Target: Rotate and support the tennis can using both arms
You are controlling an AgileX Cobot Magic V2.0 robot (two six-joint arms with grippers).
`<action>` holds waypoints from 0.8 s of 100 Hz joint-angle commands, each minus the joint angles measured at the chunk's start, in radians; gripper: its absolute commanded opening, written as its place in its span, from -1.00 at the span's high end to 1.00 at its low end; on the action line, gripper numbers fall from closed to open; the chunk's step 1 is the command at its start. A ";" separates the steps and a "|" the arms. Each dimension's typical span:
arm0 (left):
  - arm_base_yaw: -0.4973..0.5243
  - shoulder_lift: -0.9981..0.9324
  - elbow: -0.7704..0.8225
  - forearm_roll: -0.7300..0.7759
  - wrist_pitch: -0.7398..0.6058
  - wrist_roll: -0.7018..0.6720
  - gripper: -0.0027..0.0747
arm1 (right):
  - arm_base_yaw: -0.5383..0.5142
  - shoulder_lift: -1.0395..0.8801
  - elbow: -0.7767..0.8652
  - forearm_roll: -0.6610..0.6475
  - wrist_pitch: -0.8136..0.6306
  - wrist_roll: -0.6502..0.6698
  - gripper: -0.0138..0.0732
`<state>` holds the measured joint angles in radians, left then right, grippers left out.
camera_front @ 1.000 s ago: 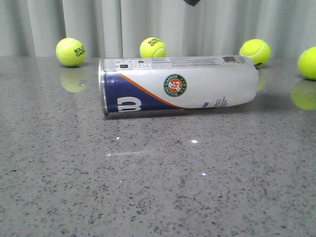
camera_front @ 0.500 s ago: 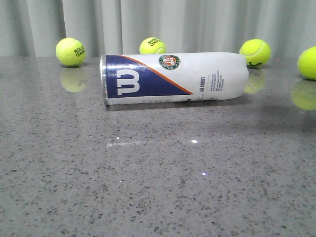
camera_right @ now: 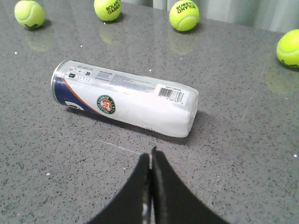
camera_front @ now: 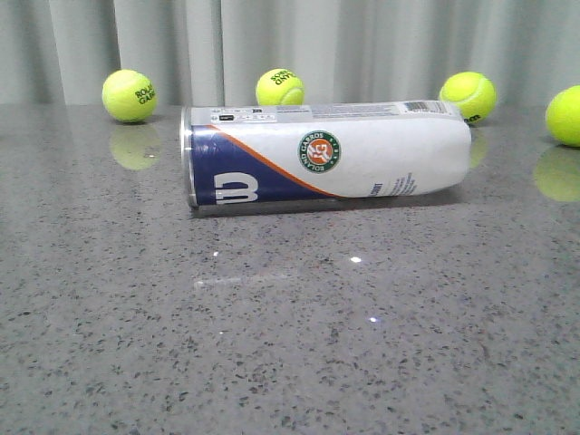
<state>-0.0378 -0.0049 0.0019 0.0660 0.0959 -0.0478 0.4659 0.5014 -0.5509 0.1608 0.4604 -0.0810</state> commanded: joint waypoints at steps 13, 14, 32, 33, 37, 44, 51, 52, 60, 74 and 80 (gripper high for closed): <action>-0.003 -0.032 0.012 -0.001 -0.110 -0.009 0.98 | -0.007 -0.212 0.068 -0.006 -0.037 -0.012 0.82; -0.003 -0.032 0.009 -0.001 -0.108 -0.009 0.98 | -0.007 -0.224 0.068 -0.006 -0.035 -0.012 0.82; -0.003 -0.011 -0.119 -0.005 0.014 -0.009 0.98 | -0.007 -0.332 0.071 -0.006 0.013 -0.012 0.82; -0.003 -0.008 -0.126 -0.005 0.037 -0.009 0.98 | -0.007 -0.335 0.071 -0.006 0.013 -0.012 0.82; -0.003 0.010 -0.169 -0.005 0.097 -0.009 0.98 | -0.007 -0.339 0.071 -0.006 0.012 -0.012 0.82; -0.003 0.053 -0.241 -0.005 0.219 -0.009 0.98 | -0.007 -0.339 0.071 -0.006 0.013 -0.012 0.82; -0.003 0.113 -0.310 -0.005 0.324 -0.007 0.98 | -0.007 -0.339 0.071 -0.006 0.013 -0.012 0.82; -0.003 0.120 -0.317 -0.005 0.344 -0.004 0.98 | -0.007 -0.339 0.071 -0.006 0.013 -0.012 0.82; -0.003 0.211 -0.391 -0.007 0.444 -0.001 0.98 | -0.007 -0.339 0.071 -0.006 0.013 -0.012 0.82; -0.003 0.377 -0.492 -0.009 0.571 -0.001 0.98 | -0.007 -0.339 0.071 -0.006 0.013 -0.012 0.82; -0.003 0.437 -0.520 -0.013 0.579 0.001 0.97 | -0.007 -0.339 0.071 -0.006 0.013 -0.012 0.82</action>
<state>-0.0378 0.3376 -0.4439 0.0641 0.7012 -0.0478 0.4659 0.1533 -0.4577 0.1608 0.5483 -0.0824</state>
